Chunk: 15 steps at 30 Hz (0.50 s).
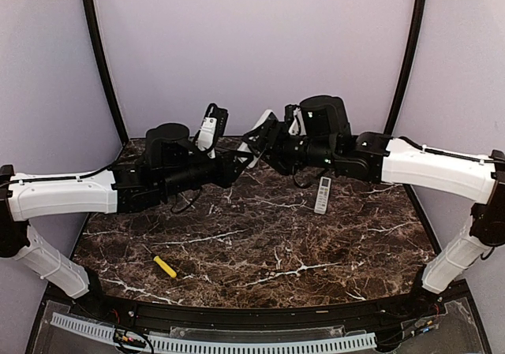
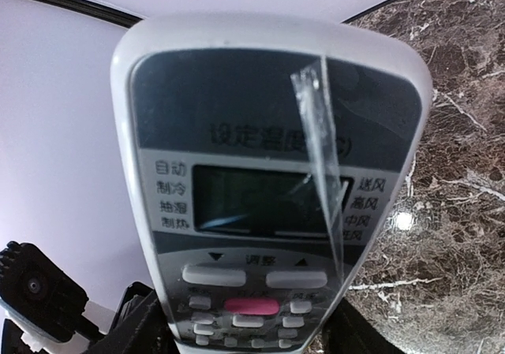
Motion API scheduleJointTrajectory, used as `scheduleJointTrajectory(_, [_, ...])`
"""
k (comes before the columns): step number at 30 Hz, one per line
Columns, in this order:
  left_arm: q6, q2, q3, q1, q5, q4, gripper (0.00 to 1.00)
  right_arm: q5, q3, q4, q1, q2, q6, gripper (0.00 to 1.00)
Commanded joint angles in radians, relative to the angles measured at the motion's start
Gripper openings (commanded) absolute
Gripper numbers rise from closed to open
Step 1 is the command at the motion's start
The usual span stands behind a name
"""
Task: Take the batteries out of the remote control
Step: Pass from the right arm to the left
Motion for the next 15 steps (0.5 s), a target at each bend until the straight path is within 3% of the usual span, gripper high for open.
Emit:
scheduleJointTrajectory(1, [-0.023, -0.078, 0.021, 0.000, -0.005, -0.038, 0.00, 0.050, -0.059, 0.021, -0.027, -0.088, -0.059, 0.85])
scheduleJointTrajectory(3, [-0.009, -0.106, 0.018, 0.002, -0.001, -0.066, 0.00, 0.038, -0.090, 0.039, -0.051, -0.127, -0.118, 0.94])
scheduleJointTrajectory(8, [0.026, -0.155, 0.019, 0.051, 0.041, -0.170, 0.00, 0.017, -0.141, 0.063, -0.081, -0.224, -0.268, 0.99])
scheduleJointTrajectory(10, [0.015, -0.181, -0.001, 0.099, 0.141, -0.164, 0.00, -0.038, -0.174, 0.091, -0.109, -0.265, -0.324, 0.99])
scheduleJointTrajectory(15, [0.021, -0.245, -0.053, 0.185, 0.453, -0.133, 0.00, -0.361, -0.202, 0.147, -0.187, -0.322, -0.471, 0.99])
